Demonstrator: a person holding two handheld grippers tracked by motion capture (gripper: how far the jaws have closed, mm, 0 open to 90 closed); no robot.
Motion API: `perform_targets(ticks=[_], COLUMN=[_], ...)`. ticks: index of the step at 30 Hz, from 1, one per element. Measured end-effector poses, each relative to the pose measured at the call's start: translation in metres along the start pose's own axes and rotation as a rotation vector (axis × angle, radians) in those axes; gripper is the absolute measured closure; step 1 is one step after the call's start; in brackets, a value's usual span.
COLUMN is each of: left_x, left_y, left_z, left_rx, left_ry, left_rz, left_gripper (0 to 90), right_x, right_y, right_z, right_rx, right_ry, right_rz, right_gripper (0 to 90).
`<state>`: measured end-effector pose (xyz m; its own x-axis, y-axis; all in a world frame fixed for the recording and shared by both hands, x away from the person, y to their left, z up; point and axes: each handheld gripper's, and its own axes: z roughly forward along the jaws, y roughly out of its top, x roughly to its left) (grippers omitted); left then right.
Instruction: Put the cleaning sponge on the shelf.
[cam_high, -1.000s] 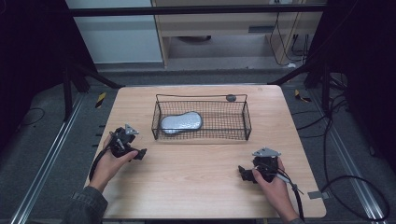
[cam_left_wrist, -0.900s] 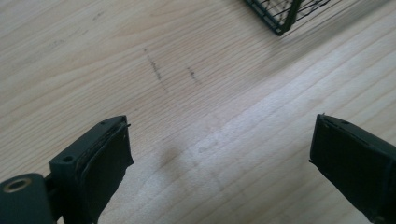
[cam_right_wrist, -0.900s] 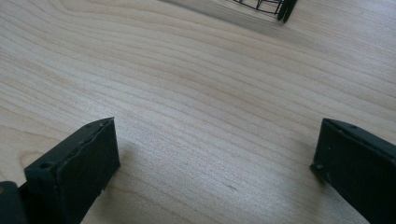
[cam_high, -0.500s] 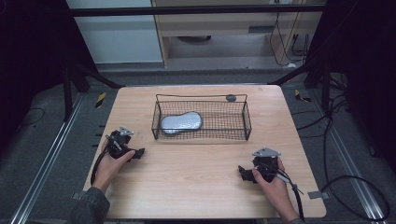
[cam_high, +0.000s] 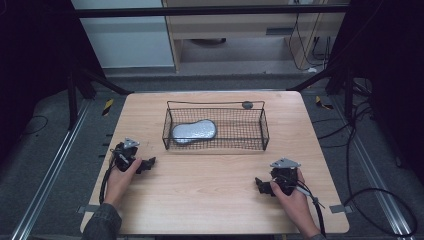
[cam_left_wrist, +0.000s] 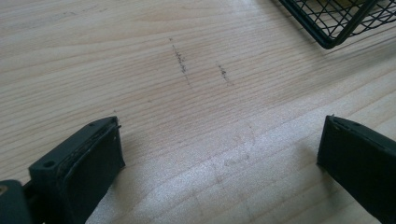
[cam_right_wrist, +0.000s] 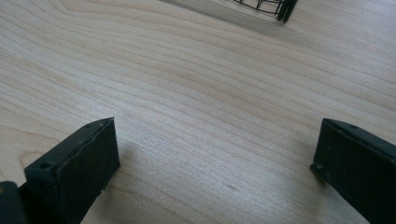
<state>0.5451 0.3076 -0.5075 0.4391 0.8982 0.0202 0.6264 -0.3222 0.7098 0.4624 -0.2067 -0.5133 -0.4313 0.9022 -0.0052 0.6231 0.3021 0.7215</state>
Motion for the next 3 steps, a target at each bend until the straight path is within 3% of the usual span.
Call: perform_targets(ticks=[3], left_x=[-0.0004], left_y=[-0.0003], left_z=[-0.0004], left_rx=[0.001], left_ry=[0.004], left_rz=[-0.001], left_gripper=[0.0], right_x=[-0.0001], right_y=[0.0001], right_z=[0.0001], right_rx=[-0.001], right_ry=[0.001], right_rz=[0.000], right_gripper=[0.4])
